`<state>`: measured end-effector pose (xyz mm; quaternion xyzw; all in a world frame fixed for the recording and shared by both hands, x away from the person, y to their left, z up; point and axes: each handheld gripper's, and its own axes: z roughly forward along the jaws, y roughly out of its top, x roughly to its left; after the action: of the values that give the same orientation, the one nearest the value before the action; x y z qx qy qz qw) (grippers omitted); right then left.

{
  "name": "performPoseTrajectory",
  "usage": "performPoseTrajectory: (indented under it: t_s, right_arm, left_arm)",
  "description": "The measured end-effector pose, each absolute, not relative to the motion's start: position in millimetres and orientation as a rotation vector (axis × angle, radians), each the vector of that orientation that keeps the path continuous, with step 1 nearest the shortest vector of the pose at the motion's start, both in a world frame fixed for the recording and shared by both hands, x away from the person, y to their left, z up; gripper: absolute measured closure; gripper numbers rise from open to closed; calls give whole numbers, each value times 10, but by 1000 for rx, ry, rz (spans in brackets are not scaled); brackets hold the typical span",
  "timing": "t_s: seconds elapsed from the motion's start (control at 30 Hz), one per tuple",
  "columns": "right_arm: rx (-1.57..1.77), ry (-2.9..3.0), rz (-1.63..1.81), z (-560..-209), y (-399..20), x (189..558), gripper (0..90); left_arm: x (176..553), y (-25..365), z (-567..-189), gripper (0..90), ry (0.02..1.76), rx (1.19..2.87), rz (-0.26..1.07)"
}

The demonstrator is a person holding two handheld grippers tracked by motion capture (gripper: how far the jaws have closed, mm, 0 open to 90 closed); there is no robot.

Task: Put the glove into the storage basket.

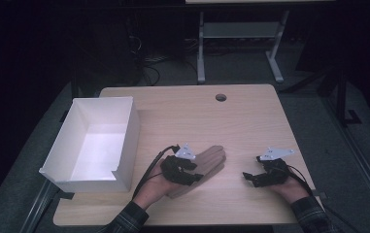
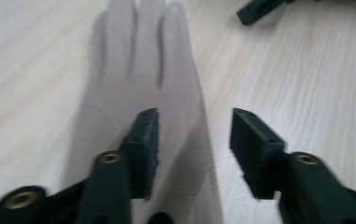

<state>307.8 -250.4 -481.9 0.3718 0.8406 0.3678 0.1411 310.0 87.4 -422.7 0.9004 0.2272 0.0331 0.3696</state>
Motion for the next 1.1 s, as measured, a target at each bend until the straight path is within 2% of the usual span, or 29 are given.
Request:
performPoseTrajectory:
  t_s: [0.4, 0.73, 1.1]
  right_arm:
    - [1082, 2426, 1059, -4819, -2493, 3081, 128]
    - [1081, 2426, 1059, -4819, -2492, 3082, 128]
    - [1080, 2425, 1059, -4819, -2492, 3082, 128]
  left_arm:
    - [3348, 964, -4287, 192, 597, 2318, 155]
    - [3414, 839, -4469, 136, 575, 2391, 147]
    - [3382, 778, -4595, 137, 570, 2430, 135]
